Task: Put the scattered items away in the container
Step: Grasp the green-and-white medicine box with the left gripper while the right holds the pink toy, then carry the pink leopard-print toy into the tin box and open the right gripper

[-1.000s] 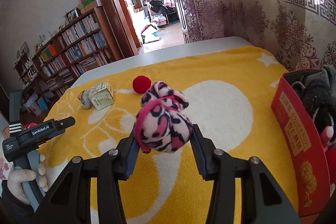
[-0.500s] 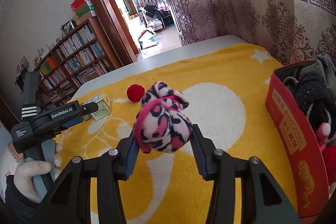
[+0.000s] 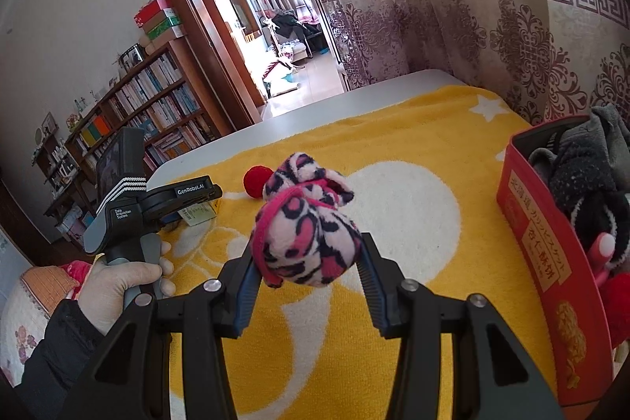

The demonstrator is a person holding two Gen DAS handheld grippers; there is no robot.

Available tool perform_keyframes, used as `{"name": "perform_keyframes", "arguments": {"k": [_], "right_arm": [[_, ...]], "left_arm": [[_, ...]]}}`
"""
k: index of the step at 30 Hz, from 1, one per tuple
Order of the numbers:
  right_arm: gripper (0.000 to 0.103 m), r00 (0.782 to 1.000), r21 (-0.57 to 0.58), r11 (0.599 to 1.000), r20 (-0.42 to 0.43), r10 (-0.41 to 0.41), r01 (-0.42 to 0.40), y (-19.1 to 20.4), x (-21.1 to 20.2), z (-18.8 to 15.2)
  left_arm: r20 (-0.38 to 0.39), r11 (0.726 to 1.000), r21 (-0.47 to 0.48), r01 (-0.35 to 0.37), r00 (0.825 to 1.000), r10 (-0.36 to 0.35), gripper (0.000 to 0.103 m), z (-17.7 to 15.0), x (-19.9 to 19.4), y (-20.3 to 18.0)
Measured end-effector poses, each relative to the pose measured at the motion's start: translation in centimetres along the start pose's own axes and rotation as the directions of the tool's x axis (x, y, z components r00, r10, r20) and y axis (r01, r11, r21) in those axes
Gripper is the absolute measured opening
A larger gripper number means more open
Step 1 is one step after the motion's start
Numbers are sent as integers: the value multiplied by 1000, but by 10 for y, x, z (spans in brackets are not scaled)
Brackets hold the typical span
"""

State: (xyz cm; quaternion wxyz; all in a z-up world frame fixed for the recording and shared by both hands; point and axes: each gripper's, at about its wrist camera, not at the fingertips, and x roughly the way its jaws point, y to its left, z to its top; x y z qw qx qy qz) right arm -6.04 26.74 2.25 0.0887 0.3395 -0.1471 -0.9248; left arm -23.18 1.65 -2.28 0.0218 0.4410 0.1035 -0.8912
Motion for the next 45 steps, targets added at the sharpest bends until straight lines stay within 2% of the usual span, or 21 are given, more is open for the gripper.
{"name": "perform_keyframes", "arguments": {"k": [1, 4, 10, 21, 26, 30, 33, 35, 39, 45], "right_arm": [[51, 1000, -2, 1000, 0, -1, 1, 0, 0, 0], [51, 1000, -3, 1000, -1, -6, 6, 0, 1, -1], [51, 1000, -15, 1000, 5, -23, 23, 2, 2, -1], [51, 997, -22, 999, 59, -47, 49, 2, -9, 0], [51, 991, -15, 998, 116, -60, 63, 0, -24, 4], [51, 985, 34, 998, 159, -63, 59, -14, -50, 15], [51, 971, 60, 992, 206, -123, 113, -34, -80, 20], [51, 964, 69, 985, 205, -170, 159, -51, -95, 24], [51, 946, 82, 961, 175, -275, 264, -92, -118, 28], [51, 926, 79, 932, 115, -360, 353, -134, -126, 28]], "left_arm": [[-3, 1000, 0, -3, 1000, 3, 68, -1, 2, 2], [8, 1000, 1, 7, 1000, -7, 55, -1, 1, 3], [41, 998, 53, 18, 999, -20, 55, -9, -18, 0], [79, 986, 113, 121, 988, -131, 55, -35, -80, -22], [72, 972, 157, 173, 980, -186, 55, -50, -105, -40], [63, 959, 192, 210, 972, -226, 55, -61, -122, -52], [61, 947, 223, 230, 966, -249, 55, -68, -132, -60], [54, 939, 236, 251, 961, -270, 55, -71, -137, -68], [35, 916, 268, 300, 947, -320, 55, -82, -144, -88], [-14, 873, 336, 353, 929, -370, 55, -104, -150, -128]]}}
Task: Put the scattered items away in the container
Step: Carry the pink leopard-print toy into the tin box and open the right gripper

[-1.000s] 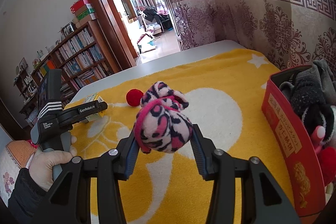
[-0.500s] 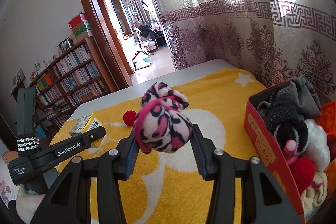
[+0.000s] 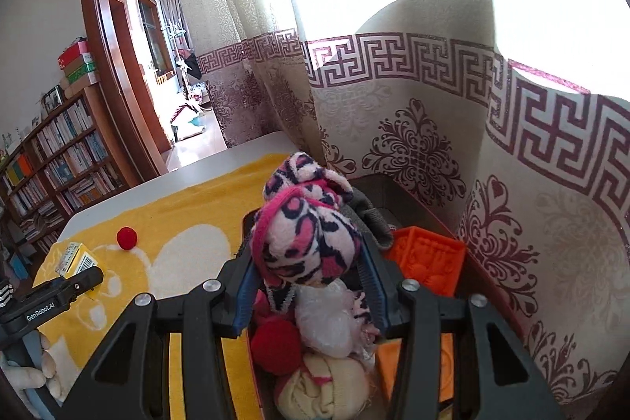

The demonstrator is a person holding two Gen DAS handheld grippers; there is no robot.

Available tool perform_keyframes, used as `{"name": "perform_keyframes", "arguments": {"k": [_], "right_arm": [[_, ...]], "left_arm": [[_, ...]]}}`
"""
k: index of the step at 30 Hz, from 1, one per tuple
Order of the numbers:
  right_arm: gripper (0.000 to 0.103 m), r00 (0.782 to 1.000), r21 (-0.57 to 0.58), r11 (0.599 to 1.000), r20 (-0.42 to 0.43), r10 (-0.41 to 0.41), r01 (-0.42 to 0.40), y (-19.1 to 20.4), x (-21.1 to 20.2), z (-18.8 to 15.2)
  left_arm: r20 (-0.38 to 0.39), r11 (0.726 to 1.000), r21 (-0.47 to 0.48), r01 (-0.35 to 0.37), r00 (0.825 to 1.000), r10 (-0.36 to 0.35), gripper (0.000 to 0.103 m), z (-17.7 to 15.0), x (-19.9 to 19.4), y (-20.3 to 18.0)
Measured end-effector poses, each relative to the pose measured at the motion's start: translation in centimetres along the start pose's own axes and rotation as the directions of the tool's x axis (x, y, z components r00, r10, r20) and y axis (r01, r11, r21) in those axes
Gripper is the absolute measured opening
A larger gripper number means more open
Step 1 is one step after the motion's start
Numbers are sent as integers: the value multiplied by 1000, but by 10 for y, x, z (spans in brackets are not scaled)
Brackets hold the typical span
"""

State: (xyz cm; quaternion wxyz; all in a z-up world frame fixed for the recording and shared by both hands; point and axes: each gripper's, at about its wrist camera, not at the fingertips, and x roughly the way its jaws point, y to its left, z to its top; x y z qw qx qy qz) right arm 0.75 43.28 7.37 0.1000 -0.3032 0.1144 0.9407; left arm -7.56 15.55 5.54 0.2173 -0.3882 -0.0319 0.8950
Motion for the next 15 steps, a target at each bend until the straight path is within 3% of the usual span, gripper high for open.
{"name": "perform_keyframes", "arguments": {"k": [8, 15], "right_arm": [[51, 993, -42, 999, -113, -25, 21, -12, 35, -15], [52, 990, -8, 999, -128, 51, -53, -23, 34, -14]], "left_arm": [[-38, 996, 81, 47, 998, -44, 55, -14, 5, -44], [-65, 993, 100, 66, 996, -60, 55, -22, 11, -60]]}}
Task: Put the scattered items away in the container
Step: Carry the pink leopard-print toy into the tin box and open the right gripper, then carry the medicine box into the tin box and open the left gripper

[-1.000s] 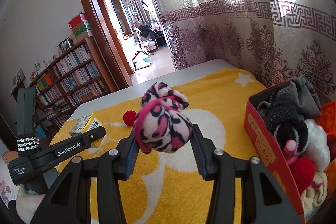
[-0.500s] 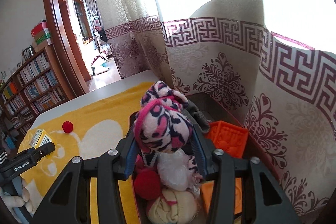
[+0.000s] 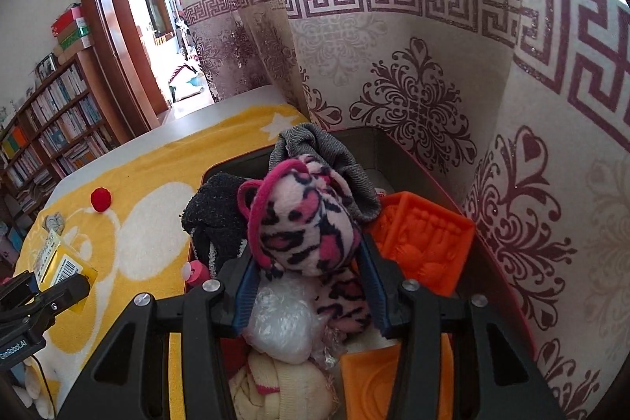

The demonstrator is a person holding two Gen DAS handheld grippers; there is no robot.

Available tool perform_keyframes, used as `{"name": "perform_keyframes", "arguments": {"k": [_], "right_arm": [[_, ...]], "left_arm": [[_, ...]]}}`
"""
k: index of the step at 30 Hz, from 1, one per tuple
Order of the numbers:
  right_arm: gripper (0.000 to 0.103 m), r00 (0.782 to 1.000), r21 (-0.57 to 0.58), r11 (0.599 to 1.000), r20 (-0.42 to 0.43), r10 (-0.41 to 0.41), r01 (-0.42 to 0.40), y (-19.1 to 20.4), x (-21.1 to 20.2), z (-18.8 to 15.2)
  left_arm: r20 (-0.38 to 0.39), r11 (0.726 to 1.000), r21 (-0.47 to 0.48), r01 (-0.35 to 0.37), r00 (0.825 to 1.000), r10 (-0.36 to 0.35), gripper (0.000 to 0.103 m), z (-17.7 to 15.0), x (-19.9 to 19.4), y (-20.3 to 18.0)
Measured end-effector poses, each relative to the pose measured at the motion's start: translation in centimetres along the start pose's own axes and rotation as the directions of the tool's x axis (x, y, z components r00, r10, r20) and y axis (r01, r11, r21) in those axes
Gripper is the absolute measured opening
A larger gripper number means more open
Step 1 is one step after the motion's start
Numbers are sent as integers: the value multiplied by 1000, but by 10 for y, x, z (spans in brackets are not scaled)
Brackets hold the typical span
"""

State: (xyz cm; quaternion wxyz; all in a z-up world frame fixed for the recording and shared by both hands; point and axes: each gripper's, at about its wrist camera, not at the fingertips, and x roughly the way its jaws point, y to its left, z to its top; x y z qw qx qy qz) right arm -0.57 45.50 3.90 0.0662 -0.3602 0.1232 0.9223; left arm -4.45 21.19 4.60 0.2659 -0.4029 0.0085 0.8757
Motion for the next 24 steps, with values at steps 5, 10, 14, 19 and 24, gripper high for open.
{"name": "perform_keyframes", "arguments": {"k": [5, 10, 14, 19, 24], "right_arm": [[64, 995, 13, 1000, 100, 4, -6, -6, -31, 3], [69, 972, -59, 995, 226, -65, 80, 8, -68, 5], [71, 956, -61, 994, 284, -70, 91, 11, -86, 6], [71, 948, 5, 998, 314, -59, 61, -2, -102, 6], [71, 941, 41, 998, 333, -53, 41, -14, -113, 6]], "left_arm": [[-2, 999, 18, 36, 999, -36, 55, -1, -2, -16], [0, 993, 64, 97, 995, -97, 55, -1, -6, -45], [-1, 982, 121, 146, 989, -147, 55, 0, -7, -74], [-25, 958, 197, 210, 978, -209, 55, -1, 0, -108], [-56, 919, 285, 274, 962, -269, 55, -11, 9, -144]]}}
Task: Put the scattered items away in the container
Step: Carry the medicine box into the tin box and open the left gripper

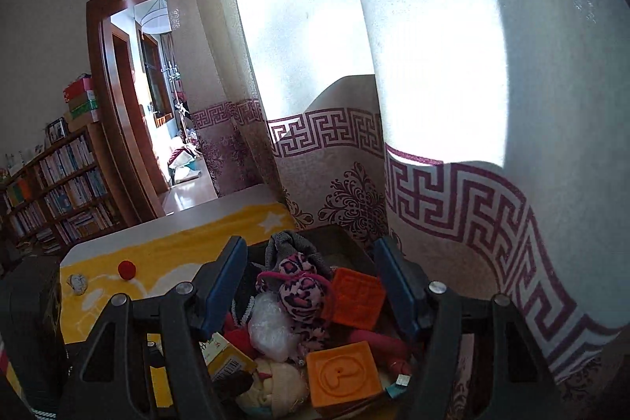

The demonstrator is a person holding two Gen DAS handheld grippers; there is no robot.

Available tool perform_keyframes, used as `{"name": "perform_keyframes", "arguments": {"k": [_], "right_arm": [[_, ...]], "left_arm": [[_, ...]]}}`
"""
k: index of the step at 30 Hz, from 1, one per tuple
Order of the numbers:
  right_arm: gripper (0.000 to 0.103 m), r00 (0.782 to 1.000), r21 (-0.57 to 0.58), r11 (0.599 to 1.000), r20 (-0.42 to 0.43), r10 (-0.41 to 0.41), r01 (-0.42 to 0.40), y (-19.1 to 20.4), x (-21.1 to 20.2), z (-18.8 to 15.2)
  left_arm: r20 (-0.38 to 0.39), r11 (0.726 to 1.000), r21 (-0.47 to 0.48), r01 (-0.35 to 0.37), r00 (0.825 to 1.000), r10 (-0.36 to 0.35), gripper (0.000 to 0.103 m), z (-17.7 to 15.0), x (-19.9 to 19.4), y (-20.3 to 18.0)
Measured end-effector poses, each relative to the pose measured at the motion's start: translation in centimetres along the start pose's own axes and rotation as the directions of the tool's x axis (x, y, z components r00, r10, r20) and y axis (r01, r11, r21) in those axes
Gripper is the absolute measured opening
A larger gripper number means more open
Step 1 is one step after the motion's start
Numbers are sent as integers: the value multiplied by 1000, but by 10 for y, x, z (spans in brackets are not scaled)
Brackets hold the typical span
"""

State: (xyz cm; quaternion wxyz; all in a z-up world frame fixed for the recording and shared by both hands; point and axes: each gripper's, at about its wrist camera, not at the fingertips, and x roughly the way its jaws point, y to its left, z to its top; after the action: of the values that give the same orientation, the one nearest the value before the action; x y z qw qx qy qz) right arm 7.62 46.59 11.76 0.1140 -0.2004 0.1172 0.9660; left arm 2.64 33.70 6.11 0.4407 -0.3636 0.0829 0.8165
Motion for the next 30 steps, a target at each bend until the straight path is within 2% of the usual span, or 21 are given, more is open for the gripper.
{"name": "perform_keyframes", "arguments": {"k": [3, 6, 10, 12, 23, 27, 30], "right_arm": [[71, 1000, 8, 1000, 7, -3, 3, -4, -3, 0], [72, 1000, 13, 1000, 1, -8, 8, -6, -2, -3], [72, 1000, 32, 999, -10, -9, 9, -12, 1, -6], [71, 1000, 37, 999, -11, -10, 11, -13, 1, -8], [72, 1000, 61, 998, -2, -28, 28, -13, -3, -9], [72, 1000, 58, 998, -12, -27, 28, -8, 0, -11], [72, 1000, 54, 998, -17, -24, 24, -4, 1, -13]], "left_arm": [[-14, 998, 58, 13, 1000, -12, 55, -2, 12, -16], [-30, 997, 75, 25, 999, -23, 55, -4, 22, -23], [-49, 998, 55, 19, 999, -17, 56, -5, 30, -19], [-55, 999, 37, 7, 998, -5, 65, -7, 32, -15], [-3, 1000, -4, 15, 1000, -15, 65, -9, 9, -4], [15, 999, -36, 3, 1000, -3, 73, -11, 2, 8], [9, 998, -55, 25, 1000, -25, 74, -13, 3, 13]]}}
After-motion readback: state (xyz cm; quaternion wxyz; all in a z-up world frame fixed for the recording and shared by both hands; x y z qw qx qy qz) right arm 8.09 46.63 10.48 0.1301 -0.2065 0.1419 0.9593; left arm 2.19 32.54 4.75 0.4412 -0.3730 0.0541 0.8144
